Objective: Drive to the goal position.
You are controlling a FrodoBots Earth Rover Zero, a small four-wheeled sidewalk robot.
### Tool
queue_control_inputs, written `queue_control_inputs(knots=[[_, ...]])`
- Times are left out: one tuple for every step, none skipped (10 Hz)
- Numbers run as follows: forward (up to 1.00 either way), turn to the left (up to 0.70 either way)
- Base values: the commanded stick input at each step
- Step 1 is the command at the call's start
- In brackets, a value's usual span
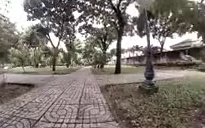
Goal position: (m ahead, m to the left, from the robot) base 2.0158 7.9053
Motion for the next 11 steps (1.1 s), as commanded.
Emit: queue_control_inputs(knots=[[0.7,0.27],[0.7,0.27],[0.7,0.27],[0.7,0.27],[0.7,0.27],[0.7,0.0],[0.7,0.0],[0.7,0.0],[0.7,0.0],[0.7,0.27],[0.7,0.05]])
